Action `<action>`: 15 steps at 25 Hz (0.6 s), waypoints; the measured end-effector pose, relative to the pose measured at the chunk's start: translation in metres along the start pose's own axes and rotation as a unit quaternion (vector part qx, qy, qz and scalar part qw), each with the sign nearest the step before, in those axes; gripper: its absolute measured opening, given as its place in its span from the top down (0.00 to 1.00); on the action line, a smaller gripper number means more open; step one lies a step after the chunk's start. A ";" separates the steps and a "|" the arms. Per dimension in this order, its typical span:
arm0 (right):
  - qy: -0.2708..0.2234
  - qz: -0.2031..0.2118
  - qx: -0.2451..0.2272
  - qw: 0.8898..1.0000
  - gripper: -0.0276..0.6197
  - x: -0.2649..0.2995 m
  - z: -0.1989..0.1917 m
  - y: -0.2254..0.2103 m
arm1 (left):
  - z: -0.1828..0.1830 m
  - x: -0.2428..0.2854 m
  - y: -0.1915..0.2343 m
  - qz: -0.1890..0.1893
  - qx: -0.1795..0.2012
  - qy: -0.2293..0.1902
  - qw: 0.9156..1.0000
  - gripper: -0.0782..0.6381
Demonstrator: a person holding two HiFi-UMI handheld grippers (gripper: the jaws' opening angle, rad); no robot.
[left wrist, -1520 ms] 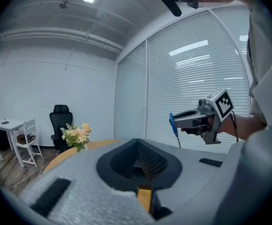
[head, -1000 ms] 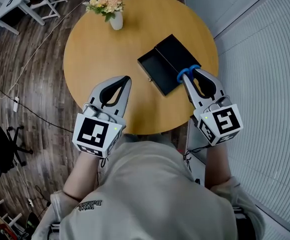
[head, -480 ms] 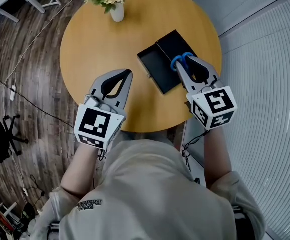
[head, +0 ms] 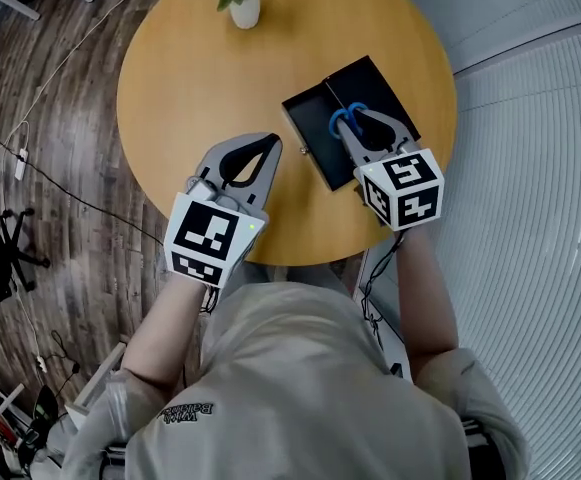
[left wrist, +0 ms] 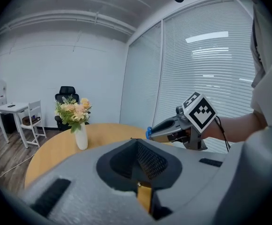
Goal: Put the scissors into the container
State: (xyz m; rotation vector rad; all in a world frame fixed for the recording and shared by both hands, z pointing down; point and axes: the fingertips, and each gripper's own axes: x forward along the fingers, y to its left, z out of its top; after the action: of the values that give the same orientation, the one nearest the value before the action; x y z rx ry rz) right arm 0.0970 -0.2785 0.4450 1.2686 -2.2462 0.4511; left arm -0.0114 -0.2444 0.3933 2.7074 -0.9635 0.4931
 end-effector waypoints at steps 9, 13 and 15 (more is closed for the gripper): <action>0.062 0.020 -0.002 0.998 0.82 0.058 -0.036 -0.007 | -0.036 0.033 0.008 0.001 -0.016 0.042 0.999 0.86; 0.087 0.030 -0.001 0.996 0.82 0.082 -0.055 -0.007 | -0.053 0.047 0.007 -0.005 -0.033 0.056 0.998 0.86; 0.099 0.034 0.002 0.994 0.82 0.093 -0.068 -0.008 | -0.062 0.053 0.006 -0.007 -0.040 0.063 0.997 0.86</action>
State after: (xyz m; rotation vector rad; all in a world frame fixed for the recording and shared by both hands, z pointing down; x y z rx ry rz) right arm 0.0824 -0.3117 0.5548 1.0988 -2.1265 0.5805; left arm 0.0087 -0.2599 0.4714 2.5770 -0.9103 0.6016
